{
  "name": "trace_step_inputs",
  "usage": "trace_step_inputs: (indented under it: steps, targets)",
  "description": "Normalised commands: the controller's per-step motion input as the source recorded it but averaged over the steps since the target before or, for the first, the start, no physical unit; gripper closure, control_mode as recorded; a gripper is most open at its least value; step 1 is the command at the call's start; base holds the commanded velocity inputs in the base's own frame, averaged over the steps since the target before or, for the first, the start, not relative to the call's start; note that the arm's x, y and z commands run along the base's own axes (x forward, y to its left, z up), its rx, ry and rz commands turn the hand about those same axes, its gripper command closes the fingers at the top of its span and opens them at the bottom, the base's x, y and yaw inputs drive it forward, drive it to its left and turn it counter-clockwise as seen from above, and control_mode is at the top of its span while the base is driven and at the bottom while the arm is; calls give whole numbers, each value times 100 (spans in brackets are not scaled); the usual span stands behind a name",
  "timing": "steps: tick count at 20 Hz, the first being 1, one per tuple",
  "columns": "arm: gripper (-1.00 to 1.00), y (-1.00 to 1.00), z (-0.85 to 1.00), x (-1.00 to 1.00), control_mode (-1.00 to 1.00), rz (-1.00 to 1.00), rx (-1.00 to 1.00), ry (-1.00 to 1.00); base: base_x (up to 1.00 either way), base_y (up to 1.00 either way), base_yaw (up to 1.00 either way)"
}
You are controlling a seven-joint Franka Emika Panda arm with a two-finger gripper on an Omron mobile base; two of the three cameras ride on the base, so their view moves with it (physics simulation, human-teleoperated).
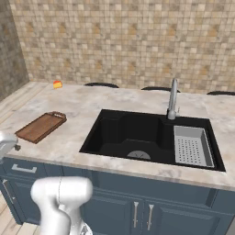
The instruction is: Open the drawer on the left and place the cutting tools on the cutting board.
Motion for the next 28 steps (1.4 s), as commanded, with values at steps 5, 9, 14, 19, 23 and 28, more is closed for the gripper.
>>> trace_step_inputs:
  steps: [5,9,14,19,23,28]
  targets:
    - [-100,95,-64,-61,-100,25,-34,-11,0,0,0]
    - [-100,21,-26,-19,-100,18,-29,-3,0,0,0]
    - [-100,4,-35,0,-100,17,-19,-3,0,0,0]
    - [-100,24,-33,27,-100,9,-12,-17,0,0,0]
    - [-100,25,-22,41,-100,5,-2,-28,0,0,0]
    - [-100,4,-10,28,-100,1,0,-23,0,0,0]
